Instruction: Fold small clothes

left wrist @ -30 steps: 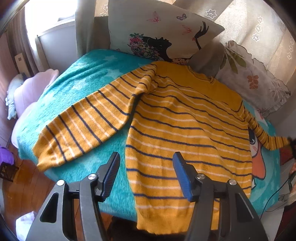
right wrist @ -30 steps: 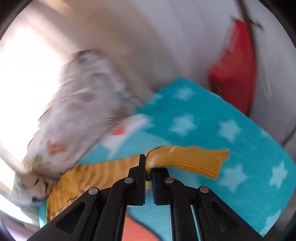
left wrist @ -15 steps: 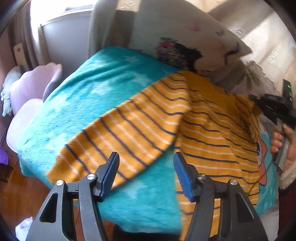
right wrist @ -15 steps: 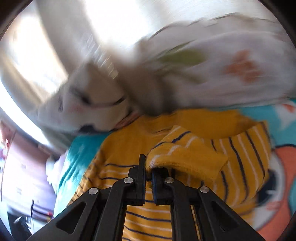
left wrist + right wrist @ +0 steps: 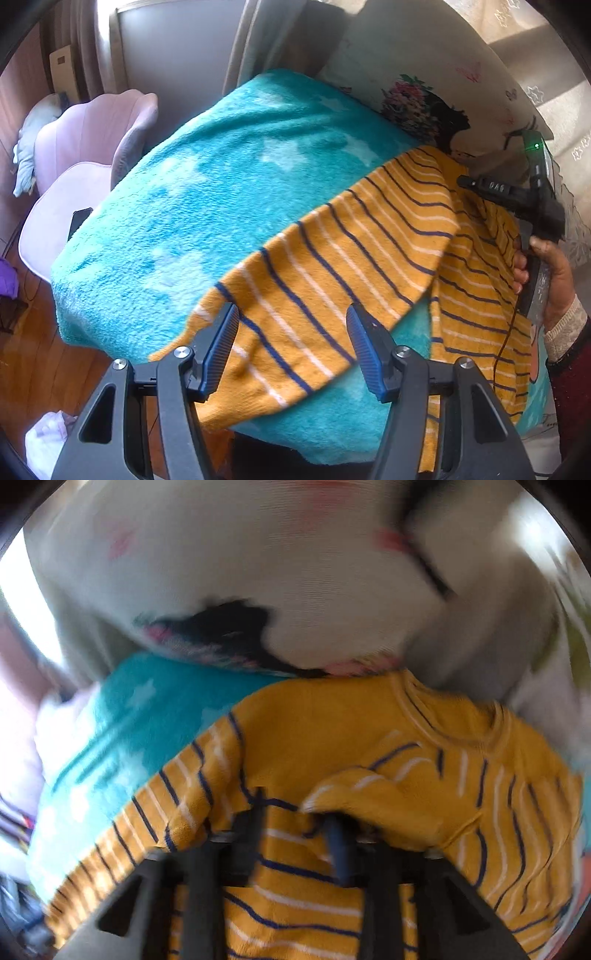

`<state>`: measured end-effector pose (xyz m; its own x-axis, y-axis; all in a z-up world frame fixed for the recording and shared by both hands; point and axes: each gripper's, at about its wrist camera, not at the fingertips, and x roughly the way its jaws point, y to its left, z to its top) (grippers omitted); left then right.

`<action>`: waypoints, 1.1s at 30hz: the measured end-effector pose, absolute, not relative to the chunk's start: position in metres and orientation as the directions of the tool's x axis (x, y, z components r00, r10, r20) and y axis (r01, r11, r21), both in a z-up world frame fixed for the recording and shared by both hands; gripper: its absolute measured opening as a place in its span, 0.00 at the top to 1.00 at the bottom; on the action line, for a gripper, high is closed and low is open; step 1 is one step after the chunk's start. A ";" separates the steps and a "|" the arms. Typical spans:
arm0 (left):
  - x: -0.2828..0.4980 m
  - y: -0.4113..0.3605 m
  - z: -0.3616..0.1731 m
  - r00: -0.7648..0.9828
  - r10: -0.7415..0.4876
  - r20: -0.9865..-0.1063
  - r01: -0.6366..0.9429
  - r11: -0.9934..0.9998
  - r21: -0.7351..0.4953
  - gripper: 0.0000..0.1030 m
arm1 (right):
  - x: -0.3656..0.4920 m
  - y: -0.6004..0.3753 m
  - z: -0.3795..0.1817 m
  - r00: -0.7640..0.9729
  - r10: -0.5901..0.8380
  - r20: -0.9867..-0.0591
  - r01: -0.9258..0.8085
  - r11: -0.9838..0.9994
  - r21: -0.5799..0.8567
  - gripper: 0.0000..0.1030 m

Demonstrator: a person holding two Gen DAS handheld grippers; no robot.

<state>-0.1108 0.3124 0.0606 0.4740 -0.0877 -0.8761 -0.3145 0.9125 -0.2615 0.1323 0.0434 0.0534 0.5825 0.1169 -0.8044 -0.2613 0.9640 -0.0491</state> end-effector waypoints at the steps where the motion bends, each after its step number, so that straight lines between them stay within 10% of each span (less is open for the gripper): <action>1: -0.112 0.317 0.060 0.477 -0.085 -0.875 -0.323 0.909 -0.265 0.42 | 0.128 0.057 0.053 0.600 0.088 -0.795 -0.297 0.948 -0.119 0.50; 9: -0.119 0.349 0.056 0.474 -0.060 -0.878 -0.389 0.880 -0.270 0.42 | 0.066 0.152 0.024 0.704 0.025 -0.710 -0.533 0.680 -0.503 0.47; 25: -0.172 0.458 0.064 0.477 0.139 -0.868 -0.639 0.733 -0.234 0.42 | -0.085 0.221 0.036 0.318 0.423 -0.849 -0.839 0.543 -0.043 0.34; 33: -0.192 0.478 0.071 0.481 0.194 -0.855 -0.679 0.700 -0.223 0.40 | -0.147 0.296 -0.016 0.350 0.354 -0.868 -0.917 0.321 -0.238 0.38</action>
<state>-0.1924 0.4783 0.0706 0.4811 0.1944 -0.8549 -0.6788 0.6997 -0.2229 -0.1468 0.2958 -0.0164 0.3496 0.3537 -0.8676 -0.9166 0.3209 -0.2385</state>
